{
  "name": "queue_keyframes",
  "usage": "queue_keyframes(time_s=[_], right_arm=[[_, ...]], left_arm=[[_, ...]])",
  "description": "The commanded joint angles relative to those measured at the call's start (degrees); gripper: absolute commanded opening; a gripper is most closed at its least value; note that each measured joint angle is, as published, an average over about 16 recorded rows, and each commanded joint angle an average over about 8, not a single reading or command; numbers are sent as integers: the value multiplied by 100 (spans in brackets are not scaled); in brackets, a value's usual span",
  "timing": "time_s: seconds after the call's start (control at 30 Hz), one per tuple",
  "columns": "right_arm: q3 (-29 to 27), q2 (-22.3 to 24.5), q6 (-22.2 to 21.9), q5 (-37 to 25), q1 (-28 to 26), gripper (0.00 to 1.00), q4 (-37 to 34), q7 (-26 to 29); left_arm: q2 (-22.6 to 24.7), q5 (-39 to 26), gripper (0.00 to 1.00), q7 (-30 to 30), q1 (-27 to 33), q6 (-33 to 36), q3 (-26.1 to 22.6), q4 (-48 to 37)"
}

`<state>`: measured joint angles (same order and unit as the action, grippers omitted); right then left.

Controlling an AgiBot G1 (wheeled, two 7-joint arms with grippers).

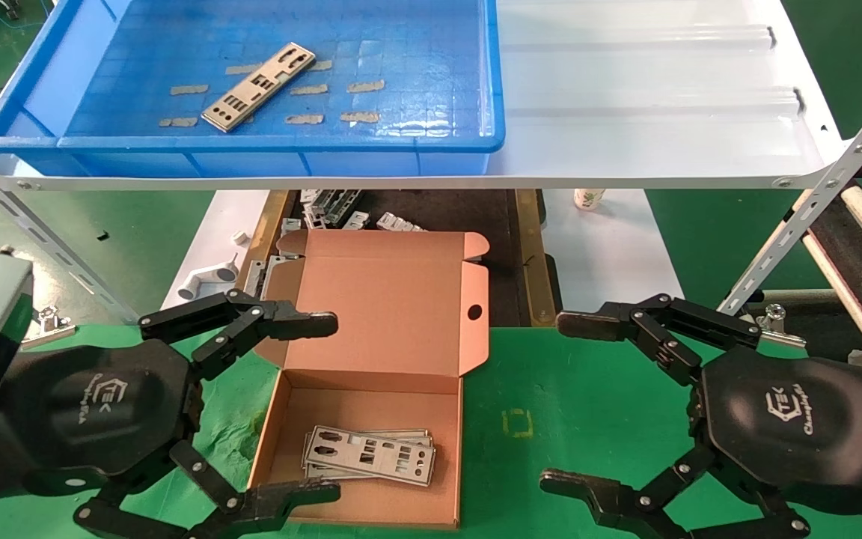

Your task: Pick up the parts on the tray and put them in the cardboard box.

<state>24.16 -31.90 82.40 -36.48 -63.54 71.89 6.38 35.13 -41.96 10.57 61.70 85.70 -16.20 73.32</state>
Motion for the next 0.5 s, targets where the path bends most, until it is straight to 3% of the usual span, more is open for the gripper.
queue_keyframes(time_s=[0.03,0.5], right_arm=[[0,0,0,0,0,100,0,0],[0,0,0,0,0,100,0,0]], left_arm=[[0,0,100,0,0,0,0,0],[0,0,100,0,0,0,0,0]])
